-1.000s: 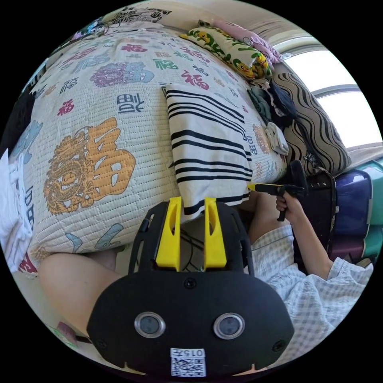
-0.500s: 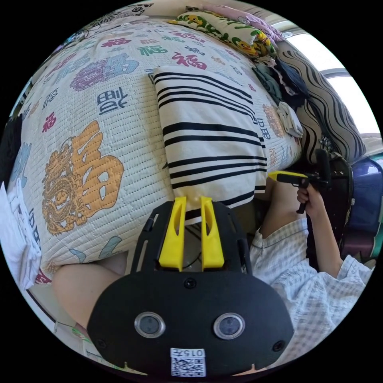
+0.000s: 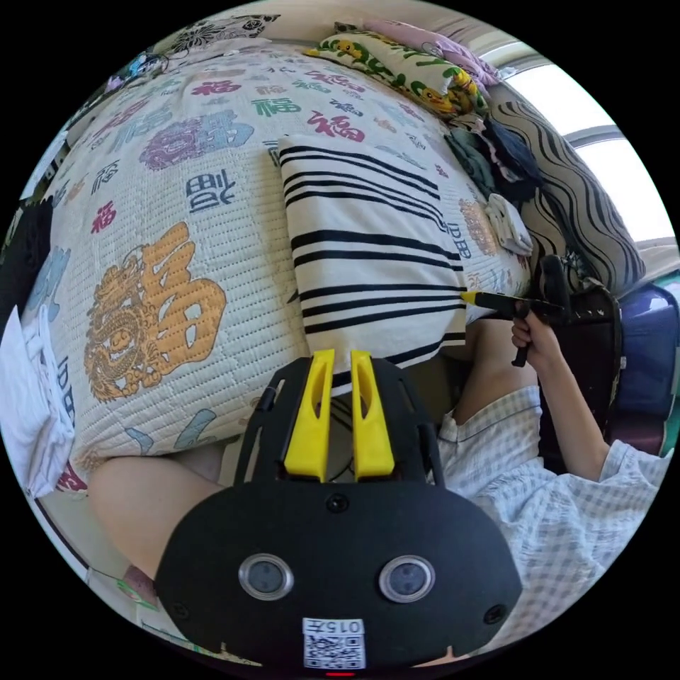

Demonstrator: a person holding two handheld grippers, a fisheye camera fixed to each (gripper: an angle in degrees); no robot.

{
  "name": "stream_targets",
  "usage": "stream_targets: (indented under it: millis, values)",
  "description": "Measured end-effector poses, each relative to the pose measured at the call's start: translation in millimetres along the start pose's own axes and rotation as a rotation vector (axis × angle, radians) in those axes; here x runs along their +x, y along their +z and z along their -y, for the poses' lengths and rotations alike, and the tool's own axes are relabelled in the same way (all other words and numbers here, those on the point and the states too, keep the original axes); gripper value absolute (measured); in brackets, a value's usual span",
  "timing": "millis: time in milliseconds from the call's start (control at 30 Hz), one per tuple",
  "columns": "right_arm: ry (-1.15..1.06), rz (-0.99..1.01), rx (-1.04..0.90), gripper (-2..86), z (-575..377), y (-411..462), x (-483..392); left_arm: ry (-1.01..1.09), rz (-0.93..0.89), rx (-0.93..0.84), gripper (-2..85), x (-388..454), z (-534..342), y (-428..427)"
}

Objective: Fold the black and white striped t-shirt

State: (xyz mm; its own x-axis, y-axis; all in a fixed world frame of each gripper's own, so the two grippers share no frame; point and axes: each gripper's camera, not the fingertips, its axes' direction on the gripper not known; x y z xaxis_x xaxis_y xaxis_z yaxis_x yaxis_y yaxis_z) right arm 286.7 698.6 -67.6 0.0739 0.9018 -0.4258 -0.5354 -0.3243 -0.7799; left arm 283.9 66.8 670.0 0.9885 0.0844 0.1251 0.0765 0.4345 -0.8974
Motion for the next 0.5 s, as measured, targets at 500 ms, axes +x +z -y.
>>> stream_targets:
  millis: [500]
  values:
    - [-0.052, -0.093, -0.163, -0.7, 11.2, -10.8, -21.0, 0.016, -0.019, -0.155, 2.5, -56.1, 37.5, 20.3]
